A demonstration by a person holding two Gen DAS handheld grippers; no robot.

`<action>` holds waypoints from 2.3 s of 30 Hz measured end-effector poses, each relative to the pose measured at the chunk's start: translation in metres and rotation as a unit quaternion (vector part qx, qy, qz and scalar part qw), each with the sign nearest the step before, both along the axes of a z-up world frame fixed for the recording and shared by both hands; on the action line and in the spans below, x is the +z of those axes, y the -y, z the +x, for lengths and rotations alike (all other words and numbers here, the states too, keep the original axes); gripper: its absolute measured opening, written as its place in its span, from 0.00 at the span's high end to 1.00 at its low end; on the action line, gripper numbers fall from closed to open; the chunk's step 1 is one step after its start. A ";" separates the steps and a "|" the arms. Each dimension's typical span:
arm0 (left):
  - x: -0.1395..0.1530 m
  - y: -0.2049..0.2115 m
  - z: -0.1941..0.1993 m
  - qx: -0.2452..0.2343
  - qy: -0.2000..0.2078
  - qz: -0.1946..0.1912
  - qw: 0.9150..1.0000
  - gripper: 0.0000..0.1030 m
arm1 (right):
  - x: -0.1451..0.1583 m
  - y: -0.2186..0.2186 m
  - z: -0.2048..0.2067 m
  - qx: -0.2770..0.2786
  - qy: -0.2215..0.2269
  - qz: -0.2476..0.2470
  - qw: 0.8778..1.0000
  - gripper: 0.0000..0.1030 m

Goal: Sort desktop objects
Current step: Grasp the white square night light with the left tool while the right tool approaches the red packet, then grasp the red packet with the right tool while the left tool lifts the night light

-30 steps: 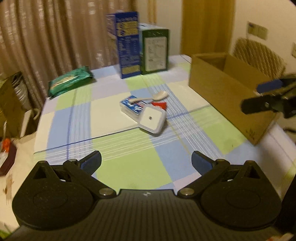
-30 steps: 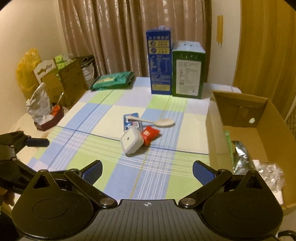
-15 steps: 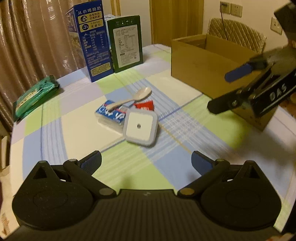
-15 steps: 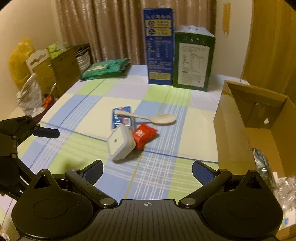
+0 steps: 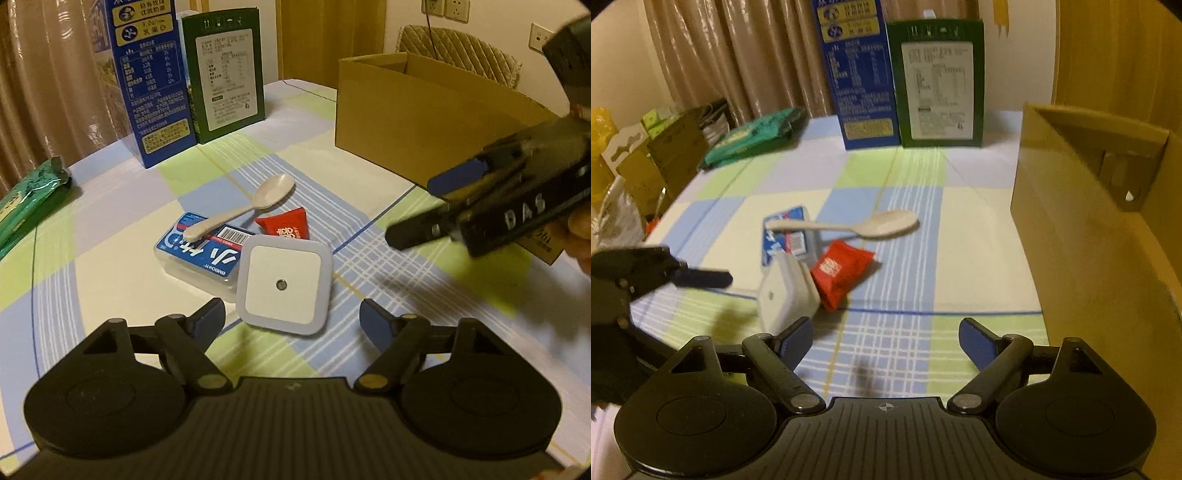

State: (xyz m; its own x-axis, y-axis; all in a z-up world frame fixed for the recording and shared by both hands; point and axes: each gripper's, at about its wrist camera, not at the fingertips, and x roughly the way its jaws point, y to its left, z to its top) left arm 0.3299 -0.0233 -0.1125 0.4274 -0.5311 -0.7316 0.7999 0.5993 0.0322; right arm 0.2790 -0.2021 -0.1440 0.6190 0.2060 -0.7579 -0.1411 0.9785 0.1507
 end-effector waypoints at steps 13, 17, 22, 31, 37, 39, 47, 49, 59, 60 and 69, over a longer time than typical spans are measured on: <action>-0.017 0.015 0.023 -0.027 -0.016 -0.008 0.999 0.29 | -0.013 0.006 0.008 -0.010 -0.007 0.000 1.000 0.19; -0.020 0.014 0.023 -0.012 -0.026 -0.014 0.999 0.41 | -0.013 0.006 0.008 -0.011 -0.006 0.003 1.000 0.19; -0.014 0.001 0.006 0.039 -0.037 -0.015 0.998 0.41 | -0.010 -0.001 0.009 -0.007 0.002 0.011 1.000 0.21; 0.002 -0.051 -0.005 0.219 -0.046 -0.038 0.974 0.41 | -0.015 -0.033 0.035 0.015 0.019 0.032 0.999 0.36; 0.002 -0.060 0.000 0.230 -0.024 -0.043 0.972 0.41 | -0.031 -0.042 0.057 0.011 0.019 0.033 0.999 0.45; 0.002 -0.058 -0.002 0.225 -0.012 -0.041 0.973 0.41 | -0.034 -0.045 0.062 0.011 0.019 0.035 0.999 0.45; -0.002 -0.053 -0.004 0.213 -0.007 -0.045 0.976 0.41 | -0.039 -0.058 0.068 0.025 0.032 0.009 0.999 0.46; -0.003 -0.052 -0.004 0.211 -0.005 -0.045 0.976 0.40 | -0.039 -0.058 0.068 0.030 0.034 0.002 0.999 0.52; -0.009 -0.046 -0.005 0.207 -0.009 -0.043 0.977 0.39 | -0.036 -0.045 0.061 0.027 0.015 0.013 0.999 0.87; -0.009 -0.045 -0.005 0.207 -0.009 -0.041 0.977 0.39 | -0.036 -0.044 0.060 0.028 0.014 0.012 0.999 0.87; -0.005 -0.050 -0.018 0.194 0.004 -0.043 0.980 0.35 | -0.023 -0.037 0.035 0.032 -0.002 0.021 0.999 0.87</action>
